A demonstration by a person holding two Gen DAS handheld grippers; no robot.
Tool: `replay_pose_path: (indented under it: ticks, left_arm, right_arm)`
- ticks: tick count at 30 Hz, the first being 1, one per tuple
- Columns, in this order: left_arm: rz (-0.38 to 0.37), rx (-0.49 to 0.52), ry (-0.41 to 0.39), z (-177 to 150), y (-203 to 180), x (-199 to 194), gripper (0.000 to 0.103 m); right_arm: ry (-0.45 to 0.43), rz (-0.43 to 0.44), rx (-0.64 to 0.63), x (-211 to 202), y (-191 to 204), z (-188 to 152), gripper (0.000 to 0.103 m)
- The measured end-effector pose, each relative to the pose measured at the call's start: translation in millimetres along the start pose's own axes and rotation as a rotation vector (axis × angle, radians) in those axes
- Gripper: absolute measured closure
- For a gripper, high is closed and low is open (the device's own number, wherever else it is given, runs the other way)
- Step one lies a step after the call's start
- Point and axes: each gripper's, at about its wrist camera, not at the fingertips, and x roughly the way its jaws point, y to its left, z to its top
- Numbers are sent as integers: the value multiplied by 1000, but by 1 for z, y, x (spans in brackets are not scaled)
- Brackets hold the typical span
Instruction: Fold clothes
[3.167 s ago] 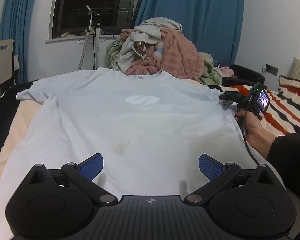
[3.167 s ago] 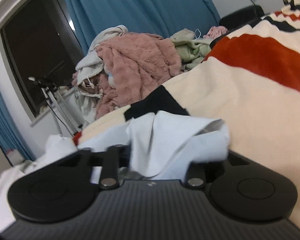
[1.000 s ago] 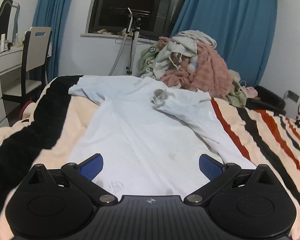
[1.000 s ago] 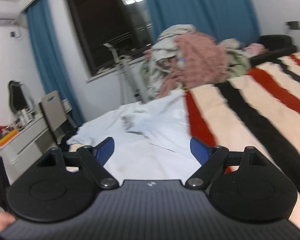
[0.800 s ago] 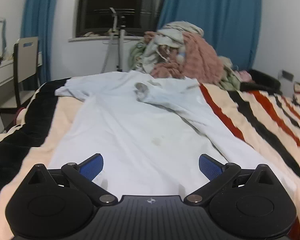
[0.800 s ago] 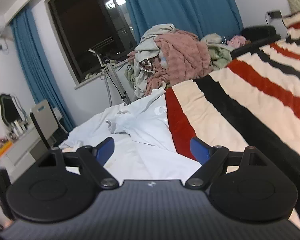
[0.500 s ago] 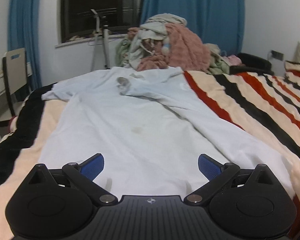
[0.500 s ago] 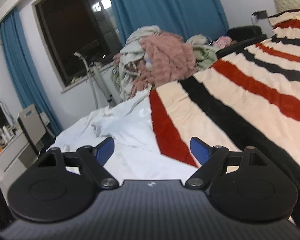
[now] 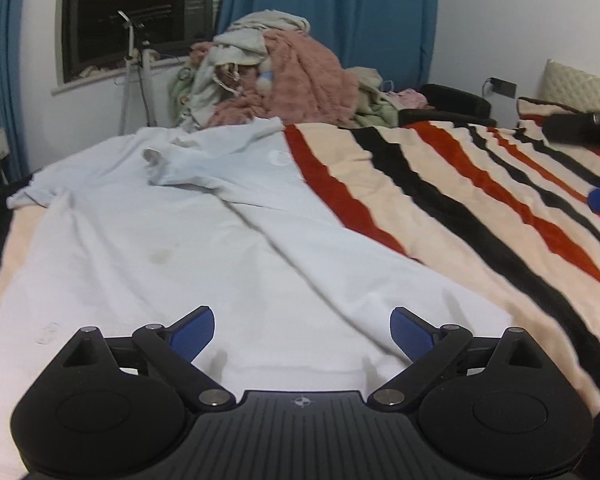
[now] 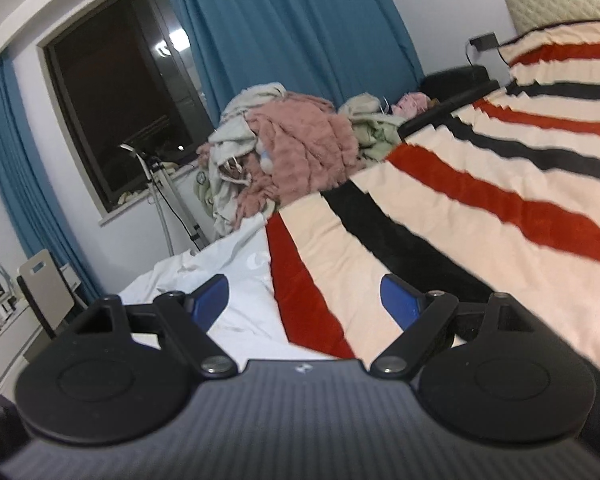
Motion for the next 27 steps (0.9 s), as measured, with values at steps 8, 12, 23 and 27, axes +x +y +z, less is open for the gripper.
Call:
replay_pose_path:
  ticks: [8,12,23,27]
  left_arm:
    - [-78,-4,43,5,-30,12,13]
    - [-136,-16,52,11,-49,20,15]
    - [-355,-49,148,15,-106,80,32]
    - [-322,21,195,5,-131,113,39]
  right_arm:
    - [-15,37,127,-3,-56,37,18]
    - [-22,-10,303,-1,-87,36,17]
    - [-62,-62,376,2,-97,28,17]
    - [-37,-52,382,9,-98,25,17]
